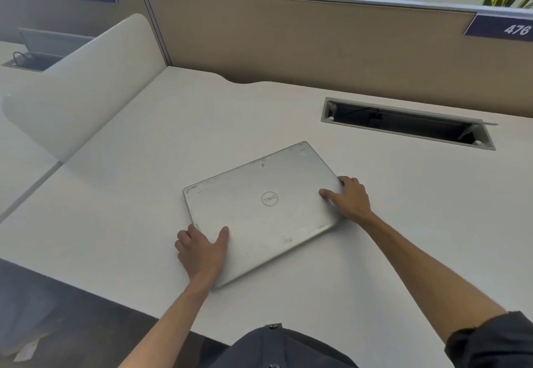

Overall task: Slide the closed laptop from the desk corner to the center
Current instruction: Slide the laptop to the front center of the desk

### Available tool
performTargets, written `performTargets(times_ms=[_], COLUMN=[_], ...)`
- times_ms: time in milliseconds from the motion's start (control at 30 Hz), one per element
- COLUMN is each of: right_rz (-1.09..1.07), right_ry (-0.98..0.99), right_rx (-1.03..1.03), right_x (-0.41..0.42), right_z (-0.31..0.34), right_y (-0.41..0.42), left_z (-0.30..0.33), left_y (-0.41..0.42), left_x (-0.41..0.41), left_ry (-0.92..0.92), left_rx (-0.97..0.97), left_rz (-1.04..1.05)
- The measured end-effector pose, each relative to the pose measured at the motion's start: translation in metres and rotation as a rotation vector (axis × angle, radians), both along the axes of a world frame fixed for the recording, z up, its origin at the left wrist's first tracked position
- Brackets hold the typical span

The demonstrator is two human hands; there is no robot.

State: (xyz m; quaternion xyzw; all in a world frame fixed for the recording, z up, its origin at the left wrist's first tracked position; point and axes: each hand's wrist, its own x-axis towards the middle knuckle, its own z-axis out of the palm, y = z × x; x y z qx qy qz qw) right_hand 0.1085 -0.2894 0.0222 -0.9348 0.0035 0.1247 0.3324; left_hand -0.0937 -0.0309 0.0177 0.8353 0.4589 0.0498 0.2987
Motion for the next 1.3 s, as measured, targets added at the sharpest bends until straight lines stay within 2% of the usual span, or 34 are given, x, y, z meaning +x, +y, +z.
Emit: performTargets(times_ms=[167, 333, 600, 1300], right_rz=[-0.056, -0.111, -0.228, -0.566], right_ry=[0.018, -0.001, -0.037, -0.118], right_rx=[0.164, 0.194, 0.2, 0.201], right_x=[-0.002, -0.014, -0.043, -0.087], right_z=[0.003, -0.003, -0.004, -0.004], right_y=[-0.005, -0.007, -0.009, -0.006], left_z=[0.004, 0.011, 0.015, 0.022], left_y=[-0.001, -0.001, 0.016, 0.05], left_x=[0.013, 0.017, 0.031, 0.111], left_ry=[-0.156, -0.218, -0.289, -0.28], left_rx=[-0.204, -0.25, -0.299, -0.417], left_rz=[0.233, 0.275, 0.189, -0.181])
